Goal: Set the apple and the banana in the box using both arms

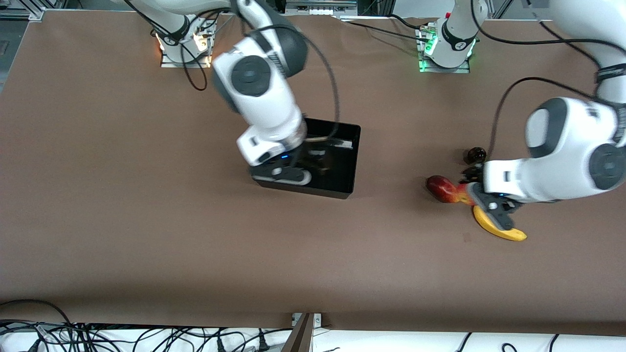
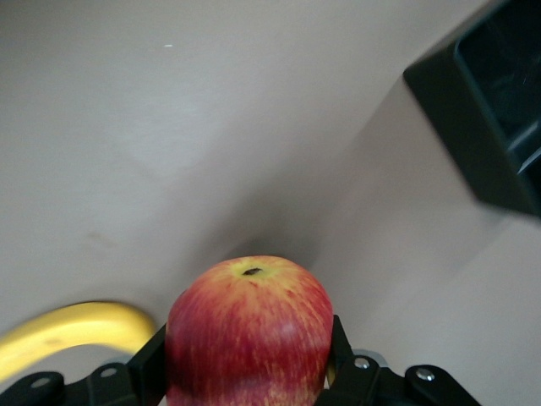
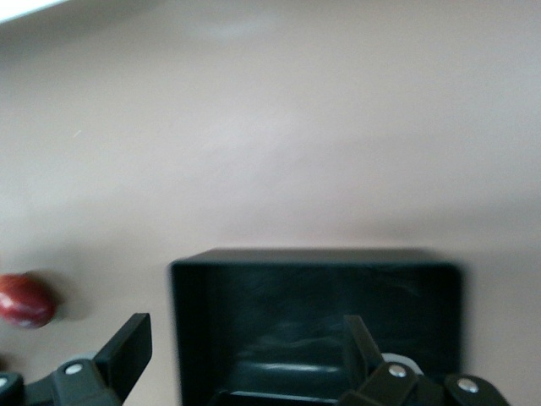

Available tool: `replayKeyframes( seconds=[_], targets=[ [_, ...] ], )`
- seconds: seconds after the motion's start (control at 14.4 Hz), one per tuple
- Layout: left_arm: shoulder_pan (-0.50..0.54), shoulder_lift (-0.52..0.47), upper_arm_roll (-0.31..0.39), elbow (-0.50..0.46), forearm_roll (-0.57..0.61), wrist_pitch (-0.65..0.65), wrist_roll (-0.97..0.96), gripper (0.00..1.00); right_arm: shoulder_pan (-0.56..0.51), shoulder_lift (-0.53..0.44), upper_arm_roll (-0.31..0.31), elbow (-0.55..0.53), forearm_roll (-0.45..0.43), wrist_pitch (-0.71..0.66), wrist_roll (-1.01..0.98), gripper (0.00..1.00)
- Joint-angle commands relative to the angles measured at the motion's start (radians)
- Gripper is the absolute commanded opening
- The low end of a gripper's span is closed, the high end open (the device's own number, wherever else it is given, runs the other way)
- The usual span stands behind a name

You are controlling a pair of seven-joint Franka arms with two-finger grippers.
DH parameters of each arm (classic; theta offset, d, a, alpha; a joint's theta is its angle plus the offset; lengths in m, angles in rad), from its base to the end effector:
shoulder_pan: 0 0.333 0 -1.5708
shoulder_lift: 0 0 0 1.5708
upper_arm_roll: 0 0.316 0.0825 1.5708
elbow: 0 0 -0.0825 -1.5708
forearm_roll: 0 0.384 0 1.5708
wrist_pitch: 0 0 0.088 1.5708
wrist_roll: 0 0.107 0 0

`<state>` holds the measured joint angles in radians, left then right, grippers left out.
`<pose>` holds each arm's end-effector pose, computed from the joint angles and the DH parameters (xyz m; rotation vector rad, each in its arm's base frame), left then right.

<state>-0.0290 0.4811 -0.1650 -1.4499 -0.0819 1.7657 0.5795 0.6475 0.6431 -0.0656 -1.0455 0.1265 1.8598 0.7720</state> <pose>0.6660 -0.1202 0.4012 2.7528 -1.0658 -0.1870 0.6135 0.4342 0.4836 -2.9499 0.2948 -0.1191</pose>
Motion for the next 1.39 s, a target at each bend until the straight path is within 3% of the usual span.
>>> replayKeyframes(
  seconds=[0.0,0.21,0.35,0.63,0.9,1.04,1.32],
  targets=[
    [-0.141,-0.013,0.007,-0.006,-0.015,-0.008,-0.319,0.47,-0.069,-0.091,-0.028,-0.034,0.025,-0.137,-0.107,1.00],
    [-0.290,0.019,0.007,-0.004,-0.111,0.027,-0.648,0.47,-0.147,-0.186,-0.033,-0.068,0.027,-0.249,-0.184,1.00],
    [-0.382,0.053,0.007,-0.004,-0.154,0.128,-0.844,0.47,-0.176,-0.293,-0.048,-0.169,0.025,-0.266,-0.239,1.00],
    [-0.540,0.137,0.007,-0.003,-0.156,0.329,-1.062,0.49,-0.177,-0.476,-0.155,-0.359,0.025,-0.289,-0.404,1.00],
    [-0.637,0.214,0.007,-0.003,-0.156,0.507,-1.228,0.49,-0.177,-0.548,-0.241,-0.381,0.022,-0.376,-0.508,1.00],
    [-0.654,0.244,0.007,-0.001,-0.153,0.566,-1.233,0.53,-0.218,-0.603,-0.231,-0.447,0.009,-0.369,-0.513,1.00],
    [-0.677,0.286,0.009,0.005,-0.141,0.577,-1.225,0.56,-0.402,-0.631,-0.076,-0.475,-0.046,-0.370,-0.579,1.00]
  ],
)
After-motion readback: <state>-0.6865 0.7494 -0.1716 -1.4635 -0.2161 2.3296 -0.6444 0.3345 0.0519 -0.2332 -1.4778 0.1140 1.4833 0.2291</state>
